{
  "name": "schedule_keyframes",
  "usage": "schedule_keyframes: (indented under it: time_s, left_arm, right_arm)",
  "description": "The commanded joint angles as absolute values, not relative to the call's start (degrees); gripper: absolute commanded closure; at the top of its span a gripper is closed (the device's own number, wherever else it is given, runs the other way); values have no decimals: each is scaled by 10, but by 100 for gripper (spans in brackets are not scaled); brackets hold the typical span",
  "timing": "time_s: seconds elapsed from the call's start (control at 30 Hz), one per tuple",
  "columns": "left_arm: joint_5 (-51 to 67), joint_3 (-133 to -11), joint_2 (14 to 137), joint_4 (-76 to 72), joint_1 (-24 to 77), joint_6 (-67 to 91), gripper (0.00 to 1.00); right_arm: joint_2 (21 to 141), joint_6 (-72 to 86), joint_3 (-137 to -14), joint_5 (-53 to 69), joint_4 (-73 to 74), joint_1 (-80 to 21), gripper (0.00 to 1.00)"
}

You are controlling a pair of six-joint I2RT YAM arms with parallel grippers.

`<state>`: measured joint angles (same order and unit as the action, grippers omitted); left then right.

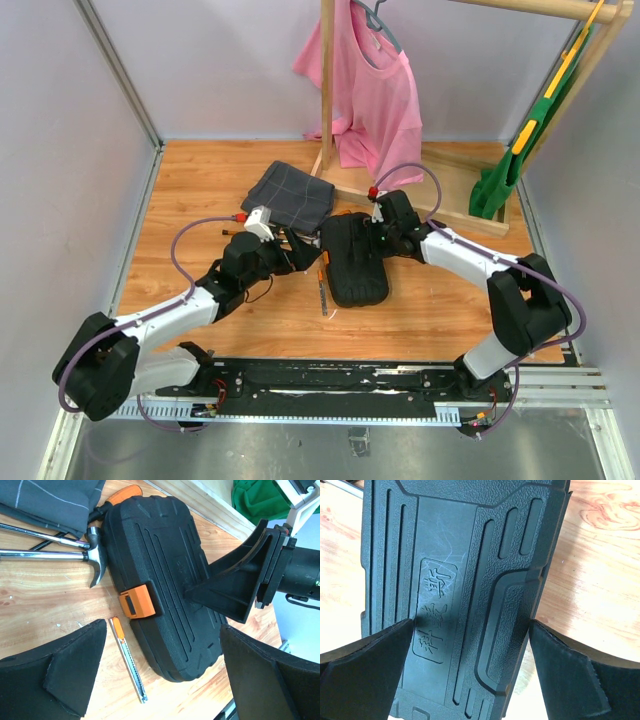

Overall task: Sort the tools into containers
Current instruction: Move the storage box to the center of the board.

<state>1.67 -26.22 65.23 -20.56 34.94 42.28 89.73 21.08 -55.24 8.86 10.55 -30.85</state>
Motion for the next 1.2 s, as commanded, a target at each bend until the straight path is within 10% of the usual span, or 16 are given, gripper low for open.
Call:
schedule_keyframes:
  time_s: [0.0,0.57,0.87,1.17]
  left_arm:
    - [30,-254,659,-232,345,427,1]
    - [54,-251,700,-261,345,439,7]
    - [53,-261,701,-249,345,429,8]
    - [44,-265,690,-232,345,417,8]
  right_arm:
    - [913,217,-554,78,109,-321,0]
    - [899,255,-437,191,24,-223,41]
    - [836,243,-438,170,29,-219,0]
    - [807,205,-507,139,87,-260,1]
